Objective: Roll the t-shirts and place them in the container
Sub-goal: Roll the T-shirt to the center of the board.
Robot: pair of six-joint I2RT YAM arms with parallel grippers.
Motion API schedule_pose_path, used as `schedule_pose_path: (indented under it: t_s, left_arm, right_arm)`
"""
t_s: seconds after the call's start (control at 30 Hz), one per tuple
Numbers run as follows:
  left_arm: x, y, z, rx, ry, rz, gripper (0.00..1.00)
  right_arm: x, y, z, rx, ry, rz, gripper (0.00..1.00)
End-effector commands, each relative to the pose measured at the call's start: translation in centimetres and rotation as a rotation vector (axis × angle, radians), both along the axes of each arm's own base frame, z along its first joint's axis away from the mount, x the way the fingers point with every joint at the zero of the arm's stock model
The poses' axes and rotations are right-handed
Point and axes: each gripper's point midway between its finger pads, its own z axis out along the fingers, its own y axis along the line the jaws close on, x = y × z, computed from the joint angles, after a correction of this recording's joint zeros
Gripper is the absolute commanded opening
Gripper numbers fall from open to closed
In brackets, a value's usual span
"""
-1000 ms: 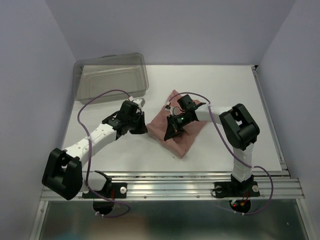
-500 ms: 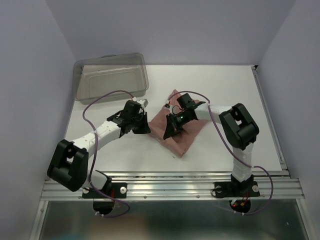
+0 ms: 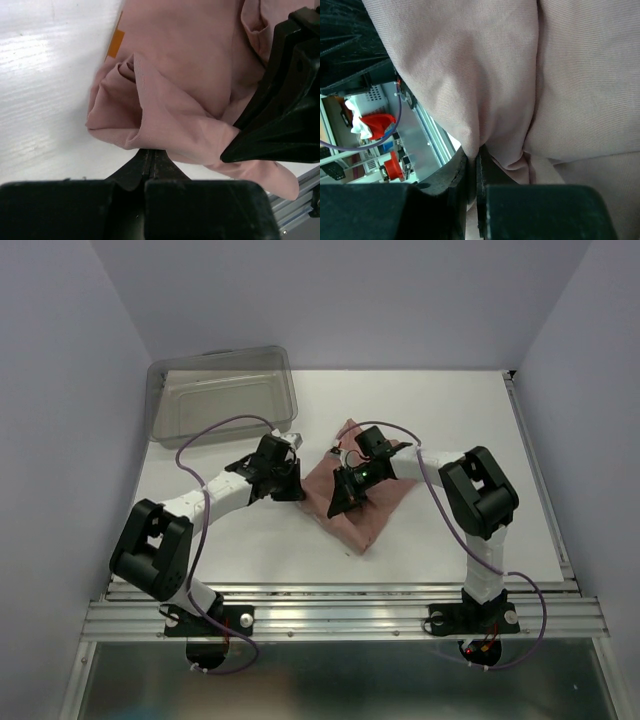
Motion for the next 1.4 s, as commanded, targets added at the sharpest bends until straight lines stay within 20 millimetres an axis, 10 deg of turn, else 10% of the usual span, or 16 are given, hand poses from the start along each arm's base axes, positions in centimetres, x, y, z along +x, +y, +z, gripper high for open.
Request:
schedule_pose_path:
  t_s: [0.0,0.23,0.43,1.03,1.37]
  left_arm:
    - [2.9,-1.5,3.0,-0.04,-0.117,-0.01,0.0]
    - [3.8,-2.3,1.7,-0.046,-0.097,-0.007,0.0]
    - [4.1,-2.6,0.9,-0.048,-0.086,-0.003,0.0]
    - [4.3,-2.7,1.0,-0.052,-0.082,0.001,0.0]
    - [4.4,-2.7,0.8,-0.047,-0.074,0.007,0.0]
  right_arm:
    - [0.8,0.1,0.9,0.029,-0.031,0.003,0.11]
    - [1.5,-0.5,2.1,-0.02,-0.101,-0.053,0.65]
    - [1.8,-1.8,4.3,-0.072,-0.207,-0.119,0.79]
    - [-3.1,-5.2,3.3,-0.37,-0.681,-0.227,0.85]
    - [-4.7,-4.1,0.4,-0.409,-0.706,-0.163,0.67]
